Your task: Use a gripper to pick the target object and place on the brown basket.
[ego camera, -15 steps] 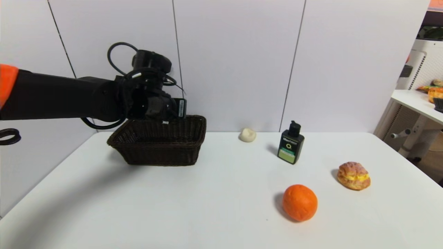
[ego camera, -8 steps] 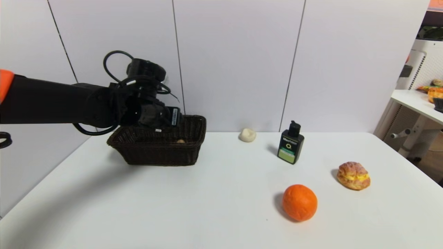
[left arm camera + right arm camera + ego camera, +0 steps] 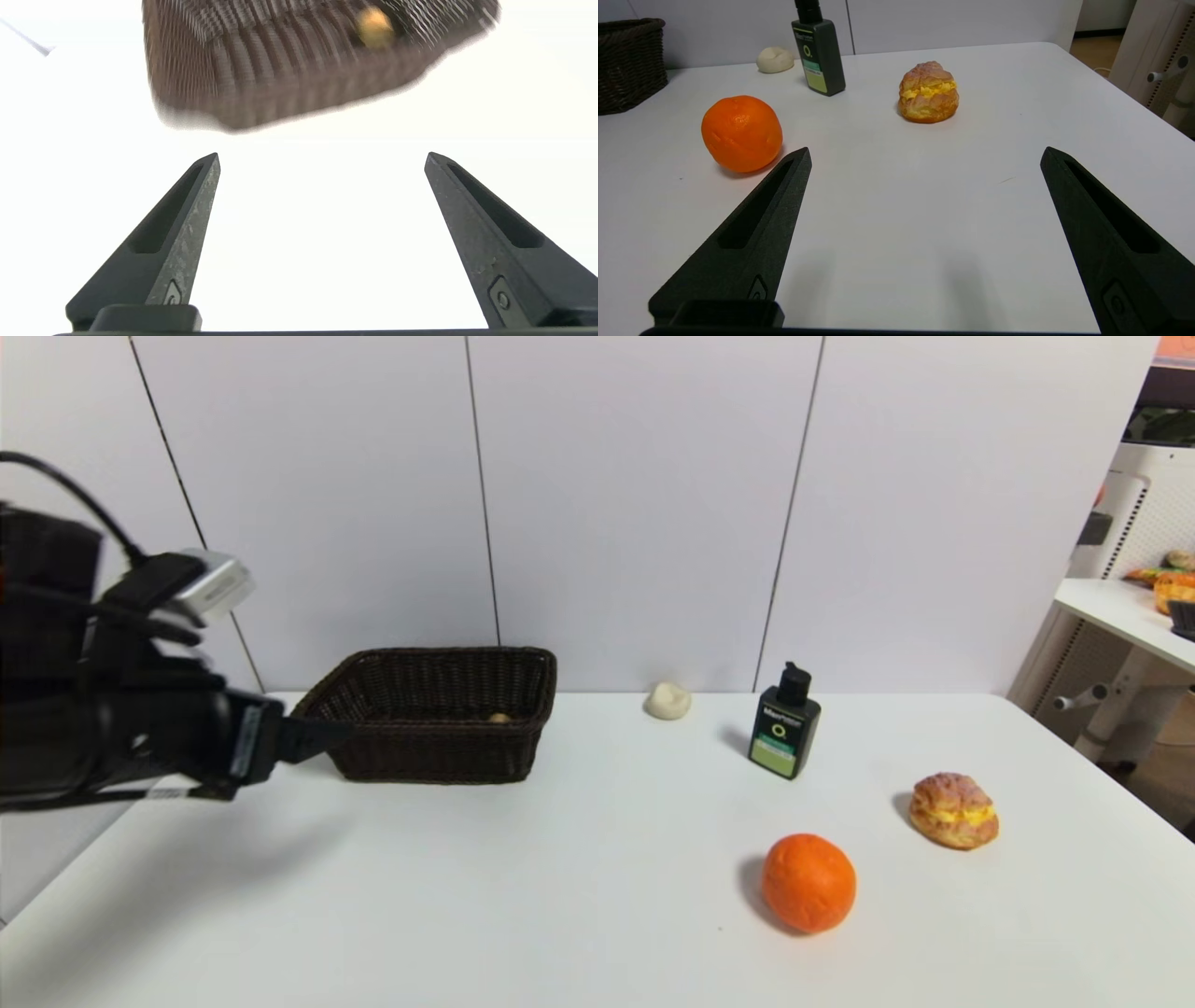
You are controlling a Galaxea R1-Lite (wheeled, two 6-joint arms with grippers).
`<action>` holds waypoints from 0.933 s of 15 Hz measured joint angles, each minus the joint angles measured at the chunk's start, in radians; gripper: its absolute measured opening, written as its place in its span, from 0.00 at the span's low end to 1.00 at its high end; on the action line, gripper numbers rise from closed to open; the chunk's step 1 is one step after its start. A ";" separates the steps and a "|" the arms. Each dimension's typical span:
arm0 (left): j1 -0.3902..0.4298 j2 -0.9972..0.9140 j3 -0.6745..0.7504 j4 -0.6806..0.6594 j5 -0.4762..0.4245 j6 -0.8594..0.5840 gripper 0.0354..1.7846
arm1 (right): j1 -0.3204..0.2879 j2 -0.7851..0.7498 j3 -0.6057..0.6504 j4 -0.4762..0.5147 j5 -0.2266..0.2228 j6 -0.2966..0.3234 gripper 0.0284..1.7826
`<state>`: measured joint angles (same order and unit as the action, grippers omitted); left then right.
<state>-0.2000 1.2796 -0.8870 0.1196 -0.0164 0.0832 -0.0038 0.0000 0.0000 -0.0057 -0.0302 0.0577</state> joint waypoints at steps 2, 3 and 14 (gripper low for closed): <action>0.068 -0.247 0.253 -0.066 -0.073 0.004 0.90 | 0.000 0.000 0.000 0.000 0.000 0.000 0.95; 0.093 -0.371 0.373 -0.109 -0.092 -0.001 0.91 | 0.000 0.000 0.000 0.000 0.000 0.000 0.95; 0.200 -1.256 0.883 -0.118 0.004 -0.027 0.94 | 0.000 0.000 0.000 0.000 0.000 0.000 0.95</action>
<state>-0.0004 0.0238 -0.0043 0.0013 -0.0123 0.0566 -0.0038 0.0000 0.0000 -0.0057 -0.0302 0.0577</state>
